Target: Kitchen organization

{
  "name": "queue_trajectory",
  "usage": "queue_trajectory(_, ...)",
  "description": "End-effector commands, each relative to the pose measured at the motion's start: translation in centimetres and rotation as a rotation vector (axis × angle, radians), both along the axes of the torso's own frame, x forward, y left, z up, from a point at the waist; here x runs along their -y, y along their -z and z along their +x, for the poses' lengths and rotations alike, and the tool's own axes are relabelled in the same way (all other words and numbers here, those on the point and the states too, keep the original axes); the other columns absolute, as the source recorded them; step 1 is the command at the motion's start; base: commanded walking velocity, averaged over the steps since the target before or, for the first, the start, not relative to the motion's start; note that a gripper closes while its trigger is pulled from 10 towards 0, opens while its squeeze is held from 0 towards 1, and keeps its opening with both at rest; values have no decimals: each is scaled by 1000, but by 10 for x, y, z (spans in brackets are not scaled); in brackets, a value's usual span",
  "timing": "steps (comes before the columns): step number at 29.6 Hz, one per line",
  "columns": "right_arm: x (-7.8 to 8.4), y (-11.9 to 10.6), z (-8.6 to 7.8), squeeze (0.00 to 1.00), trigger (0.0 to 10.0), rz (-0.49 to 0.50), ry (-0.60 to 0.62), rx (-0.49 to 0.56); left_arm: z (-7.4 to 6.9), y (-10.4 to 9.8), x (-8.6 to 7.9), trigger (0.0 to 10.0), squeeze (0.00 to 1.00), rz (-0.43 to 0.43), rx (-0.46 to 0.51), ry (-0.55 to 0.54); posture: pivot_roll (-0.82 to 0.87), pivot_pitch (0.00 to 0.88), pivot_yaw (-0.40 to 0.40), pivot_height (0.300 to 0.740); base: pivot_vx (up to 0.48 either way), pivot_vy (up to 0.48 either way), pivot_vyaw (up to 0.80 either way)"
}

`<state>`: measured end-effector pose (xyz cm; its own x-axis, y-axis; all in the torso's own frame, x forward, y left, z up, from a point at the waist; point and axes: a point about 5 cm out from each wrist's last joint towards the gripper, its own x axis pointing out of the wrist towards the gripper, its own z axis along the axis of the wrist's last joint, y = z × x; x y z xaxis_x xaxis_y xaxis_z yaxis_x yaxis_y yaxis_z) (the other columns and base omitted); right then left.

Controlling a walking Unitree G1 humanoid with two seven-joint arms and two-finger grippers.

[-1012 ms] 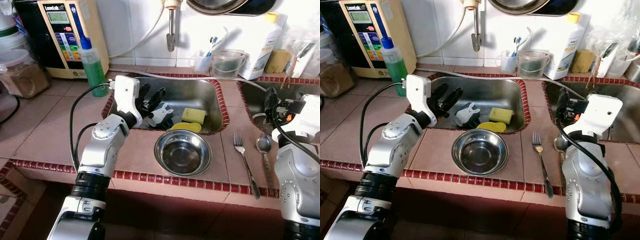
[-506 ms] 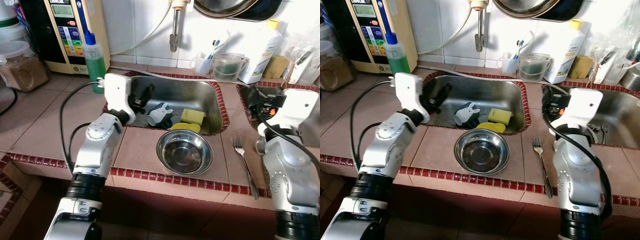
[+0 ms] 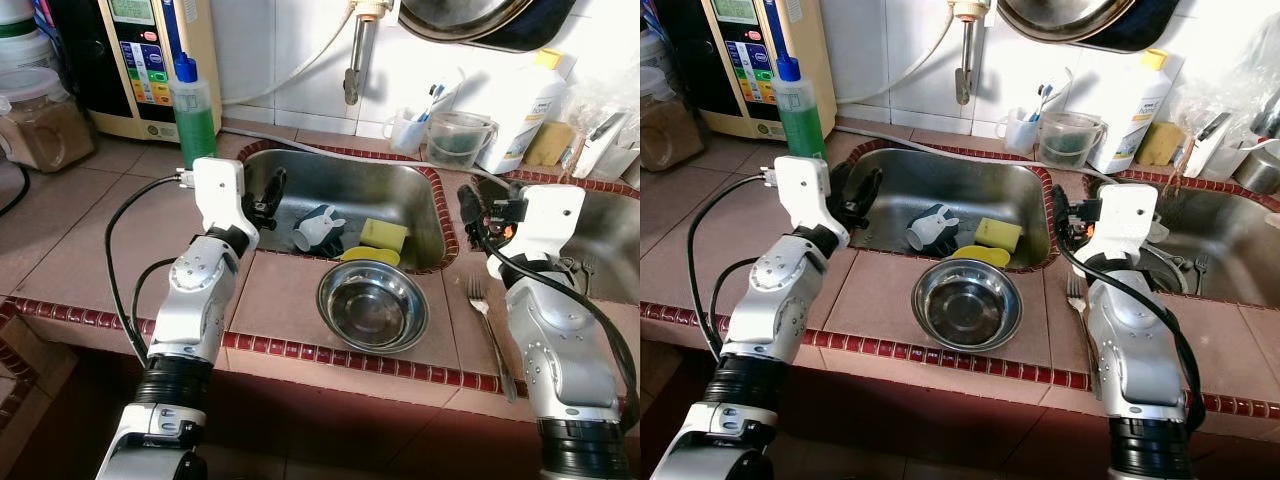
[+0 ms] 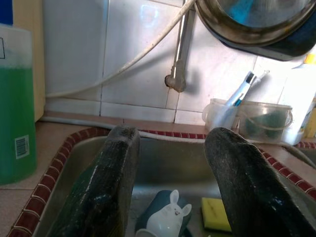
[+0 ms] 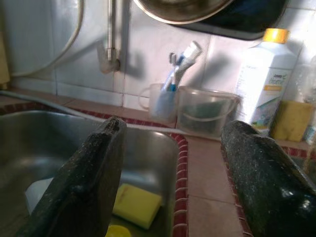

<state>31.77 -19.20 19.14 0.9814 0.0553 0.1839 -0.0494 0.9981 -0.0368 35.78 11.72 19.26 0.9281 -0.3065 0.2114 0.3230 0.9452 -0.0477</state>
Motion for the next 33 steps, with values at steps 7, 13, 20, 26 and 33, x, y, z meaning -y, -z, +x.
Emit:
queue_trajectory(7,5,14,-11,0,10000,9,-46,-74,-6,3,6,10000,0,98,14,85,-171,0,-33,703,0,0,0)
queue_trajectory(13,3,19,-13,1000,10000,-2,-46,-80,-20,14,9,10000,0,207,29,216,-166,8,-25,703,0,0,0)
queue_trajectory(20,6,14,-16,1000,10000,-17,-83,-71,-26,13,1,10000,0,268,35,282,-160,16,-20,703,0,0,0)
queue_trajectory(26,7,7,-19,0,10000,47,-143,-66,-28,11,1,10000,0,295,47,313,-160,21,-18,703,0,0,0)
queue_trajectory(33,1,9,-25,0,10000,103,-208,-126,-28,8,3,10000,0,287,45,324,-162,32,-22,703,0,0,0)
